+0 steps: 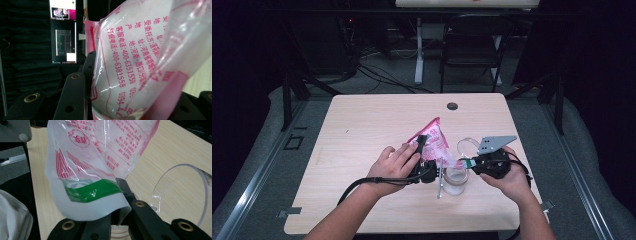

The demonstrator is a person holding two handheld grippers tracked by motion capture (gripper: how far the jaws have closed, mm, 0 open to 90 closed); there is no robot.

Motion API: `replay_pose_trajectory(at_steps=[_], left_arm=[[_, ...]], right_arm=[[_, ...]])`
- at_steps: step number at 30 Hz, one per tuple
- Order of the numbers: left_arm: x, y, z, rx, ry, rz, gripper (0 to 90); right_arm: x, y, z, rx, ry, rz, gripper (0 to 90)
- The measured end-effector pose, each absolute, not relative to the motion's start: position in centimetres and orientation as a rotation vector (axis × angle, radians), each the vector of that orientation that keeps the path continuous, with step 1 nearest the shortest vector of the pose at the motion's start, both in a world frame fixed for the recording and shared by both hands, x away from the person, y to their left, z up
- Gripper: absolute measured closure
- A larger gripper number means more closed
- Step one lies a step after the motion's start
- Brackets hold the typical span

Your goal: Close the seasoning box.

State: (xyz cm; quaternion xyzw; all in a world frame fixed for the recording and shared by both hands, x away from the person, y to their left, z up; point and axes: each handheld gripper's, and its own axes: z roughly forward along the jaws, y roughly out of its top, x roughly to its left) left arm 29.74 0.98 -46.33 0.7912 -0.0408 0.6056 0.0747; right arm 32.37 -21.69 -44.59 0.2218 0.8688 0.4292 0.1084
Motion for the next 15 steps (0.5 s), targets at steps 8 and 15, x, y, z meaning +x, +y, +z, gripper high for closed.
replay_pose_trajectory(at_steps=[8, 15], left_arm=[[29.71, 0.93, -46.28, 2.37, -0.127, 1.822, 63.4], [29.64, 0.86, -46.2, 2.374, -0.129, 1.831, 63.5]], right_arm=[[32.4, -21.69, -44.66, 0.652, 2.557, 1.265, 89.8], [32.43, -21.71, -44.73, 0.654, 2.557, 1.265, 89.8]])
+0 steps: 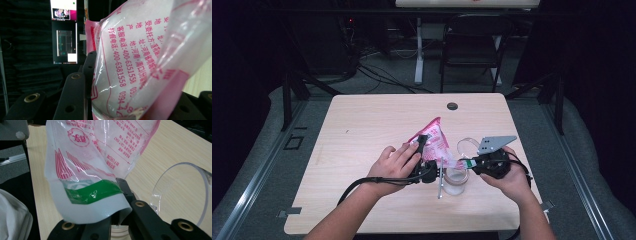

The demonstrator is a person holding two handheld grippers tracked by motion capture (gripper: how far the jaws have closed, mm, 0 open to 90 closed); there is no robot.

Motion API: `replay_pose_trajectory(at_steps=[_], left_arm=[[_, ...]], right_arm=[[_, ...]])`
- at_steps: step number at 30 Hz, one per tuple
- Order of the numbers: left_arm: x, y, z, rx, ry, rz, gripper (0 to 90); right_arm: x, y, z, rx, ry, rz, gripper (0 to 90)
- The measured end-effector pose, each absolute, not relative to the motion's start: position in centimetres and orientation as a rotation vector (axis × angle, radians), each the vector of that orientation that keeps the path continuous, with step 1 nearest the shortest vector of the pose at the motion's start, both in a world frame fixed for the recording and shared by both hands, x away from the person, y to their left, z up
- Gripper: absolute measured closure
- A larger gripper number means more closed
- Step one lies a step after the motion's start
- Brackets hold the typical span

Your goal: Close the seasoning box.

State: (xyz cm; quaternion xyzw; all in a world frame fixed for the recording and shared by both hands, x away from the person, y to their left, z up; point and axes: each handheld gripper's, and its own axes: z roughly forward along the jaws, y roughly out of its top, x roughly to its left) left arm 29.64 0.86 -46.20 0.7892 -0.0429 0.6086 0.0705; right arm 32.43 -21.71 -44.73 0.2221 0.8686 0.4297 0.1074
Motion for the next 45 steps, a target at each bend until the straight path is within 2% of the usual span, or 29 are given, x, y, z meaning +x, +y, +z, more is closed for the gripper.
replay_pose_trajectory(at_steps=[45], left_arm=[[29.52, 0.81, -45.93, 2.343, -0.158, 1.849, 63.6]], right_arm=[[32.44, -21.68, -44.79, 0.654, 2.563, 1.256, 89.8]])
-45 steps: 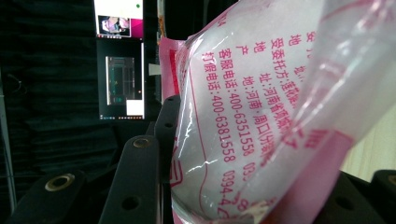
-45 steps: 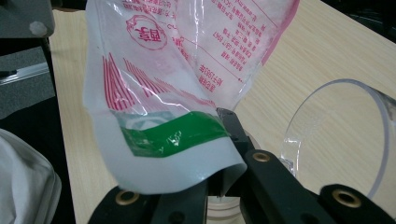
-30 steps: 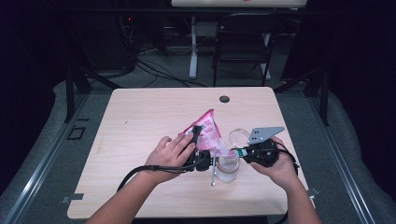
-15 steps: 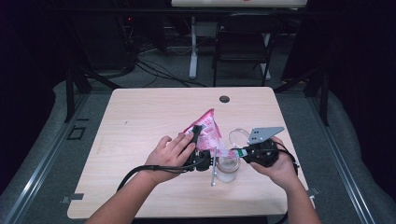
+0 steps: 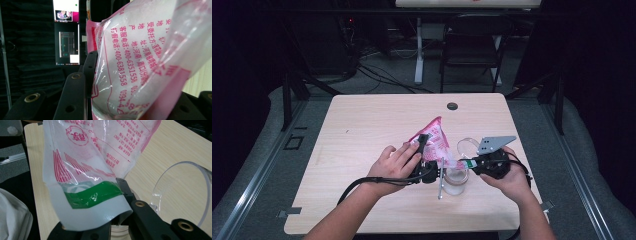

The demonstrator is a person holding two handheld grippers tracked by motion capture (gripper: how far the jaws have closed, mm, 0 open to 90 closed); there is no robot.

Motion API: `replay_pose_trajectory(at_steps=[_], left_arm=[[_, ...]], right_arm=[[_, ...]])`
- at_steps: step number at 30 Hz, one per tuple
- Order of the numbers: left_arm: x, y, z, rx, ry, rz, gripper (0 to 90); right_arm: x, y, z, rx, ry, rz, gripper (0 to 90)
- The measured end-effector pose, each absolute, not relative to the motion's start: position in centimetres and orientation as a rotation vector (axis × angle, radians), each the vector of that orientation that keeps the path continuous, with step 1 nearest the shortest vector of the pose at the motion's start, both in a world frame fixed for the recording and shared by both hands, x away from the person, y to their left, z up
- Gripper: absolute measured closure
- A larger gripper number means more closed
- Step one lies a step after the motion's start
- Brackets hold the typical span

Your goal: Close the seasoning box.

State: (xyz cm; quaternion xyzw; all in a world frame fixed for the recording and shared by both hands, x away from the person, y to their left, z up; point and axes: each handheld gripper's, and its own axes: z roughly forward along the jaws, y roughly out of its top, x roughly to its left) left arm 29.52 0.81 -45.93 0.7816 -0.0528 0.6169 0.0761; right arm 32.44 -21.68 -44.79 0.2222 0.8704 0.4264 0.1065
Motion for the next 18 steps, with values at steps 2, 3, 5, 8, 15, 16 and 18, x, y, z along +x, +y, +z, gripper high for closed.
replay_pose_trajectory(at_steps=[2, 3, 5, 8, 15, 16, 18], left_arm=[[29.52, 0.82, -45.95, 2.338, -0.153, 1.849, 63.6], [29.51, 0.83, -45.95, 2.337, -0.152, 1.848, 63.6], [29.5, 0.83, -45.93, 2.337, -0.153, 1.849, 63.6], [29.5, 0.82, -45.93, 2.338, -0.152, 1.848, 63.6], [29.4, 0.79, -45.88, 2.351, -0.146, 1.849, 63.6], [29.39, 0.79, -45.88, 2.348, -0.151, 1.85, 63.7], [29.36, 0.79, -45.85, 2.353, -0.147, 1.849, 63.7]], right_arm=[[32.45, -21.69, -44.79, 0.653, 2.565, 1.256, 89.8], [32.44, -21.68, -44.79, 0.654, 2.562, 1.257, 89.8], [32.42, -21.68, -44.78, 0.654, 2.562, 1.256, 89.8], [32.42, -21.67, -44.78, 0.655, 2.561, 1.256, 89.8], [32.41, -21.67, -44.78, 0.654, 2.563, 1.252, 89.8], [32.43, -21.67, -44.79, 0.652, 2.566, 1.253, 89.8], [32.41, -21.67, -44.78, 0.654, 2.564, 1.252, 89.8]])
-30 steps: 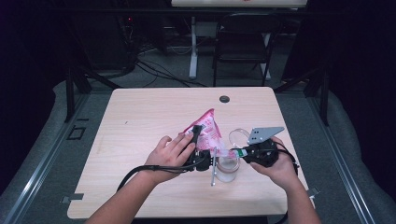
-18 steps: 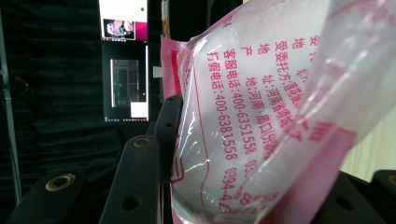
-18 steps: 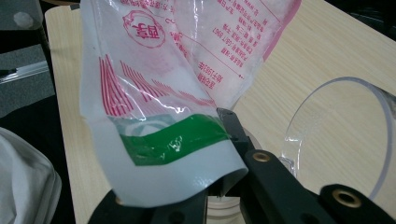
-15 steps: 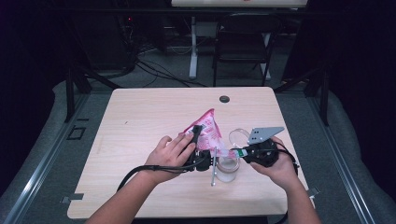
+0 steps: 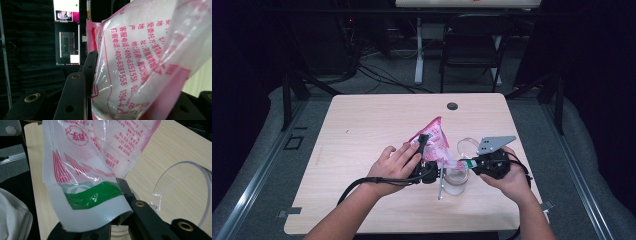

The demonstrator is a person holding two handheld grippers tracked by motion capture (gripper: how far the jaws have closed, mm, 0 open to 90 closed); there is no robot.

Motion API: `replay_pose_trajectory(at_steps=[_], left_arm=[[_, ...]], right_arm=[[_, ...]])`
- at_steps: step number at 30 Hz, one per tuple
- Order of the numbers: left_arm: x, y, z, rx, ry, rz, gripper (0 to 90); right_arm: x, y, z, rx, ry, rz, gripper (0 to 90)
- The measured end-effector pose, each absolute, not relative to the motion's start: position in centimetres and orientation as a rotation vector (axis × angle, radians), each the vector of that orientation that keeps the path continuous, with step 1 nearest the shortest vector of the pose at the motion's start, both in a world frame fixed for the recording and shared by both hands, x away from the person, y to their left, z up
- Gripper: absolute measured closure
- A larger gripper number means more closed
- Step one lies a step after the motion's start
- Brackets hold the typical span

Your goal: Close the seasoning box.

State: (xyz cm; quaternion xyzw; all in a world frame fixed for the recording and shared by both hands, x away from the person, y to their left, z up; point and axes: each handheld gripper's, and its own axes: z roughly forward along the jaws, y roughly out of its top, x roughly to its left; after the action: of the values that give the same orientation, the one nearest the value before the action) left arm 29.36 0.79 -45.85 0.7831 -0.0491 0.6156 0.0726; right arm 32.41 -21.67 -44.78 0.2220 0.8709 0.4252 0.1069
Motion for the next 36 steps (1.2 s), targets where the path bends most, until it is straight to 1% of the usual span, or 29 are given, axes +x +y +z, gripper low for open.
replay_pose_trajectory(at_steps=[36], left_arm=[[29.23, 0.67, -45.6, 2.32, -0.171, 1.873, 63.8]], right_arm=[[32.41, -21.71, -44.78, 0.655, 2.561, 1.253, 89.8]])
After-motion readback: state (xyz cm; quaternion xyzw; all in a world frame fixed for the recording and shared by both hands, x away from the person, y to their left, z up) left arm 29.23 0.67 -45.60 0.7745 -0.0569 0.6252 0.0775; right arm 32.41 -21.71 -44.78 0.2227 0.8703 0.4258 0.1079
